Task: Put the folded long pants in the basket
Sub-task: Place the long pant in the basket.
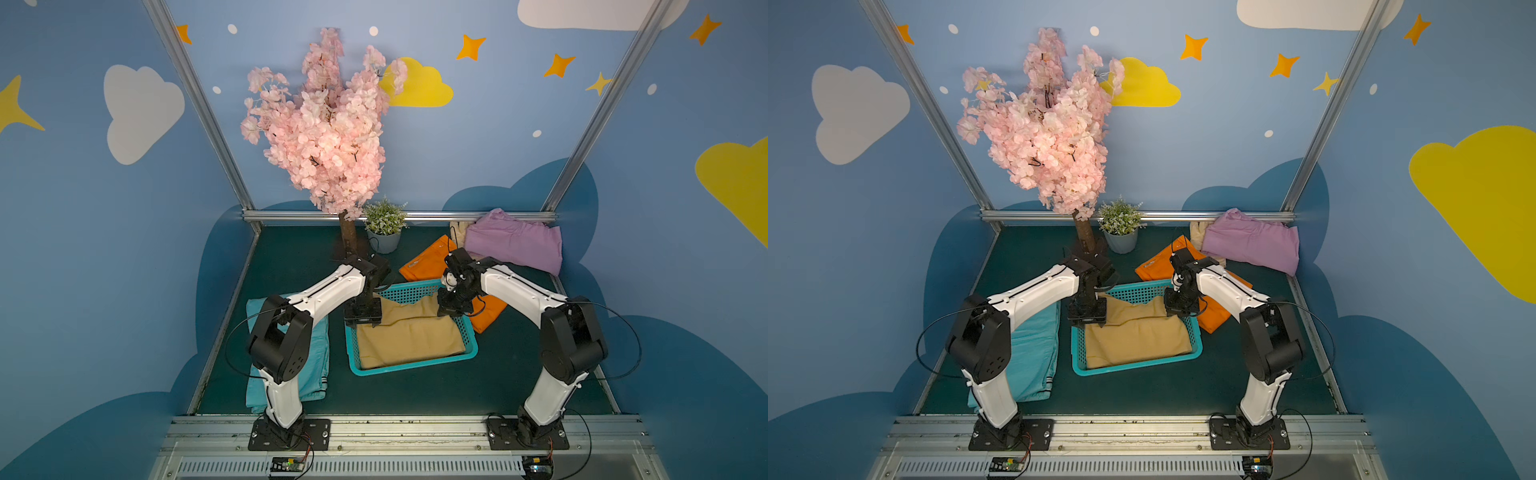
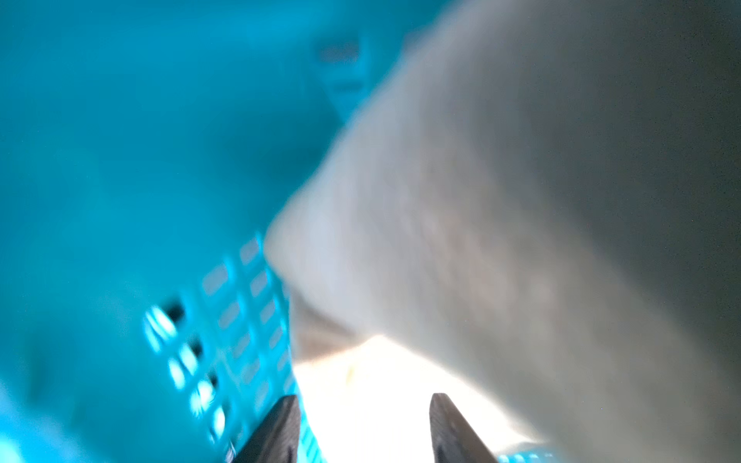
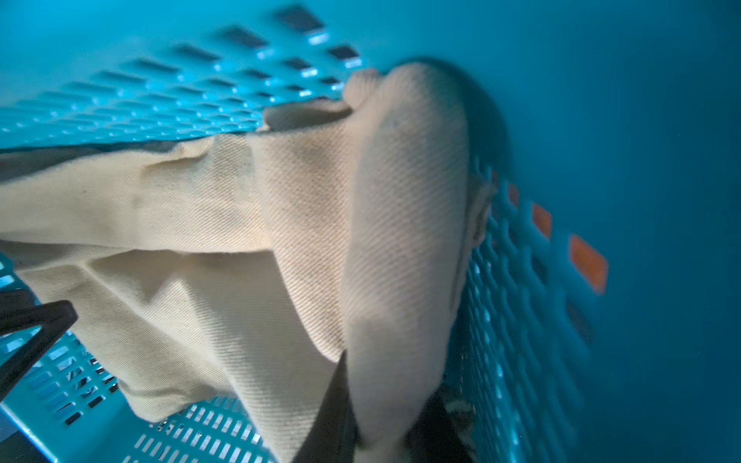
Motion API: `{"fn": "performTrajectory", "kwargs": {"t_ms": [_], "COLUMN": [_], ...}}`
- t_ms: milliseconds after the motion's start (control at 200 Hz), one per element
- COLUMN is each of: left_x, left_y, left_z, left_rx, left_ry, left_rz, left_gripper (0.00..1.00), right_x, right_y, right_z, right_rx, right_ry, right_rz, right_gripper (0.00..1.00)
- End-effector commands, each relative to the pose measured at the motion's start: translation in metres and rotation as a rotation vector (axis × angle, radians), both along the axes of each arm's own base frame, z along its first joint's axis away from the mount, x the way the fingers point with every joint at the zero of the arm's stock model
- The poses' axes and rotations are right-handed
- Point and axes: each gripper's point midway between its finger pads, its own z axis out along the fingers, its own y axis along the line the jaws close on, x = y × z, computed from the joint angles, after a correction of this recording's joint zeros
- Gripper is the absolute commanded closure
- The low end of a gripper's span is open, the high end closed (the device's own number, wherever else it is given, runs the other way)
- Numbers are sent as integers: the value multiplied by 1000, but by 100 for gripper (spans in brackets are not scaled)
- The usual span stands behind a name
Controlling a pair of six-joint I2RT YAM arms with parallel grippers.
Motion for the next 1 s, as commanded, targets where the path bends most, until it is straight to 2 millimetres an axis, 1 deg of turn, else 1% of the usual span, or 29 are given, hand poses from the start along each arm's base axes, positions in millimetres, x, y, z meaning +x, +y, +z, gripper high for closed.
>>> {"fn": "performTrajectory", "kwargs": {"t_ms": [0,30,60,80,140,190,240,270,330,406,471,546,656,711,781,801,856,876,916,991], "left_x": [-5,-5,-5,-5,-8,-13,-18,-22,-28,-36,-42,-45,-44,-42,-43,-40,-37,-37,-39,-43], "left_y": [-6,-6,-7,-7,-10,-15,-25,-31,-40,-46,-50,-56,-55,-52,-45,-38,-26,-24,-26,-34], "left_z": [46,56,66,73,89,98,102,100,93,76,63,49,28,13,-6,-12,-22,-25,-28,-32], "left_rx": [-62,-73,-83,-94,-143,-193,-270,-316,-371,-401,-412,-425,-404,-362,-290,-236,-137,-120,-124,-149], "left_ry": [-58,-83,-109,-125,-160,-176,-178,-171,-147,-99,-55,-32,-8,15,66,59,58,62,73,88], "left_rz": [-15,-17,-17,-18,-21,-33,-56,-68,-79,-96,-101,-113,-100,-89,-74,-65,-44,-41,-43,-58], "left_gripper": [41,41,41,41,41,41,42,43,46,48,54,57,60,63,69,71,73,74,74,74], "right_x": [9,10,9,9,10,11,14,16,19,22,24,27,28,27,26,26,27,28,29,32], "right_y": [-2,-5,-8,-10,-13,-14,-13,-12,-11,-9,-6,2,18,24,29,29,26,21,12,7], "right_z": [36,41,45,48,56,61,63,62,56,47,41,36,32,27,15,11,-1,-7,-17,-33], "right_rx": [12,-1,-18,-27,-40,-39,-31,-23,-19,-19,-19,-2,74,98,96,89,49,18,-38,-78], "right_ry": [-142,-155,-164,-169,-189,-213,-248,-263,-260,-227,-207,-207,-213,-184,-134,-119,-95,-90,-85,-81], "right_rz": [16,15,15,15,23,31,43,53,46,45,47,67,98,100,97,96,86,70,47,32], "right_gripper": [88,78,71,68,66,67,68,68,68,69,68,67,67,75,88,91,99,100,100,100]}}
